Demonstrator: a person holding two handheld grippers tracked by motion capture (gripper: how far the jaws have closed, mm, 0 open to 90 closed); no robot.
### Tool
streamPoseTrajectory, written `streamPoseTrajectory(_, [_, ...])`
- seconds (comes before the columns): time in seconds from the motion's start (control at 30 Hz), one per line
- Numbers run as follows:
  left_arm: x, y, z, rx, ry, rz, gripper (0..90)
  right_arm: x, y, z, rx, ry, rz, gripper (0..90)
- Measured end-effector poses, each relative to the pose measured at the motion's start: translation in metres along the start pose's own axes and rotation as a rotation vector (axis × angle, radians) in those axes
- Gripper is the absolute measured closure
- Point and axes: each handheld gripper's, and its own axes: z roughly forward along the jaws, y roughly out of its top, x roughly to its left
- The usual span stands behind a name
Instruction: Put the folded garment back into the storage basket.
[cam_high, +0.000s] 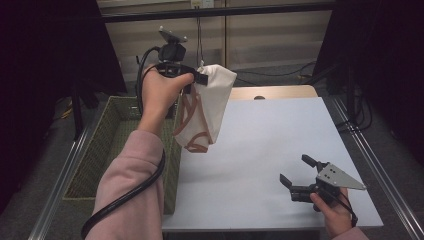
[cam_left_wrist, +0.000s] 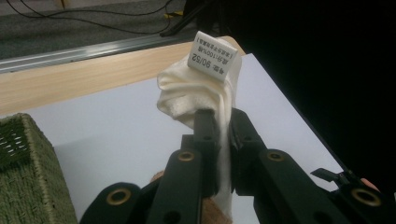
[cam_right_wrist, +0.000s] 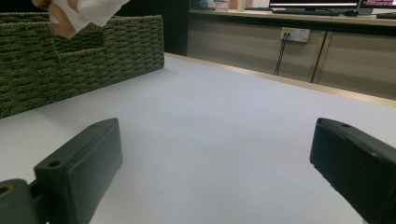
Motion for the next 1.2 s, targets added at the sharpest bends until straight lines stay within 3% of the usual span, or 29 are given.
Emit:
streamPoseTrajectory(0.73, [0.011,0.000,-0.027,-0.001,-0.012,-0.039,83.8,0.000,0.000,-0.001,0.011,-0.007,-0.011,2.0])
streamPoseTrajectory(0.87, [0.014,0.001,-0.032,0.014,-0.001,-0.021,83.8,0.000,0.000,-0.001,0.012,-0.007,-0.013,2.1])
streamPoseTrajectory(0.9, [0.013,0.001,-0.033,0.006,-0.001,-0.041,83.8,0.000,0.000,-0.001,0.012,-0.008,-0.014,2.1])
streamPoseTrajectory(1.2, [0.023,-0.001,-0.049,0.009,0.021,-0.035,83.8,0.000,0.000,-0.001,0.009,-0.007,-0.014,2.0])
